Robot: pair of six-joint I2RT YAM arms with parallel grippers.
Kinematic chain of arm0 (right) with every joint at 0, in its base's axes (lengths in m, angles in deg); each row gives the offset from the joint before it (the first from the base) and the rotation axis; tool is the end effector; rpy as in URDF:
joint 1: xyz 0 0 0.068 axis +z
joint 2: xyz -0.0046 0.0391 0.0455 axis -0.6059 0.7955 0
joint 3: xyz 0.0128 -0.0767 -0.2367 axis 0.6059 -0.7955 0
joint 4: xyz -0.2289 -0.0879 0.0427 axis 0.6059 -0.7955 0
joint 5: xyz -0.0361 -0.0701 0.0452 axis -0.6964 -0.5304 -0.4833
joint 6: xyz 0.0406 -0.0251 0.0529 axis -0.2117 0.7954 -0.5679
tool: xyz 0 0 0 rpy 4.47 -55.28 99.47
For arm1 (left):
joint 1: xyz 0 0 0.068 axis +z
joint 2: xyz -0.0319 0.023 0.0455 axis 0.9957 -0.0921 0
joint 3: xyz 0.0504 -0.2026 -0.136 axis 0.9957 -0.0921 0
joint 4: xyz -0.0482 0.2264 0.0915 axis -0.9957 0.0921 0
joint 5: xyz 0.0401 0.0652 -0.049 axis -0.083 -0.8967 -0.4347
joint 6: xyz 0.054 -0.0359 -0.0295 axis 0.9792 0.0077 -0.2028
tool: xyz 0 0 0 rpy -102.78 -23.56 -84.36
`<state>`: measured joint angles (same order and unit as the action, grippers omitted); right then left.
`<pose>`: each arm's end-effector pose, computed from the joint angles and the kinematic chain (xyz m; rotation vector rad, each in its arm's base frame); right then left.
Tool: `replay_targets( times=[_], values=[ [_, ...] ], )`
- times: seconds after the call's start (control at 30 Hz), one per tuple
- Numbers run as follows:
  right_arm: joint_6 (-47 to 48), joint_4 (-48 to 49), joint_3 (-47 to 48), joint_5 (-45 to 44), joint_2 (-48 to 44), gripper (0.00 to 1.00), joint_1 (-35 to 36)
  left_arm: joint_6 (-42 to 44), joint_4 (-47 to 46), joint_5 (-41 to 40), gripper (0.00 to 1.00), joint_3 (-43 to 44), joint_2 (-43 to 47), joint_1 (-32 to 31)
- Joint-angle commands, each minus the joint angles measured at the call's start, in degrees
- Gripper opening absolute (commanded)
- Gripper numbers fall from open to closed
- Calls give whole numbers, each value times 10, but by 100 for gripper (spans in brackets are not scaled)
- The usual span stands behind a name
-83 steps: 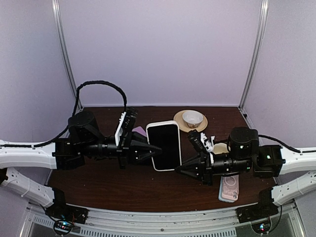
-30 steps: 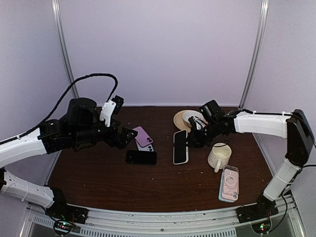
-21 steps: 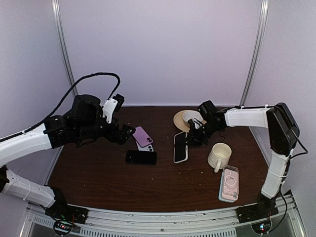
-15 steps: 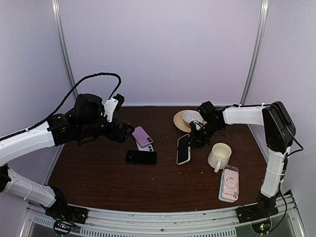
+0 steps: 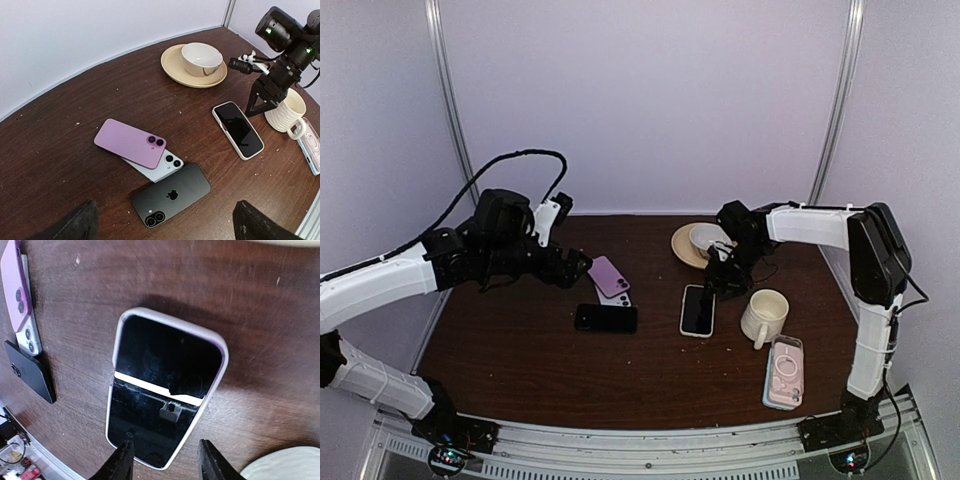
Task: Put the phone into the phone case
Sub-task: Place the phone with the phone case at the center of the board.
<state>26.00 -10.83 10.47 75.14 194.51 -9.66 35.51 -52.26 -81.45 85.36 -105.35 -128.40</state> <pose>0.3222 0.1973 0.1513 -0.1553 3.0196 0.7800 0.2144 -0.1986 0.2799 0.4935 2.1145 -0.5159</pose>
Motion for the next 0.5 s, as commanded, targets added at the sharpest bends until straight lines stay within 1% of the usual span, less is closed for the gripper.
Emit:
replay_targets(
  times=[0.0, 0.1, 0.17, 0.2, 0.23, 0.27, 0.3, 0.37, 0.47],
  values=[
    [32, -49, 64, -77, 0, 49, 10, -37, 9, 43, 97, 25, -21, 28],
    [44, -69, 94, -143, -4, 53, 36, -69, 16, 82, 97, 25, -38, 53],
    [66, -56, 104, -170, -9, 59, 65, -87, 5, 98, 98, 17, -50, 67],
    [82, -41, 106, -175, -10, 65, 83, -99, -1, 109, 98, 12, -57, 79],
    [96, -26, 110, -182, -10, 75, 100, -116, -9, 124, 98, 6, -65, 92],
    [107, -19, 119, -192, -7, 82, 116, -135, -15, 138, 98, 0, -75, 108],
    [116, -19, 131, -201, -1, 87, 129, -153, -21, 152, 98, -3, -87, 123],
    [123, -25, 151, -210, 8, 88, 144, -174, -19, 162, 98, -3, -110, 142],
    [107, -18, 151, -209, 0, 90, 150, -171, -19, 157, 98, 0, -137, 145]
  ],
)
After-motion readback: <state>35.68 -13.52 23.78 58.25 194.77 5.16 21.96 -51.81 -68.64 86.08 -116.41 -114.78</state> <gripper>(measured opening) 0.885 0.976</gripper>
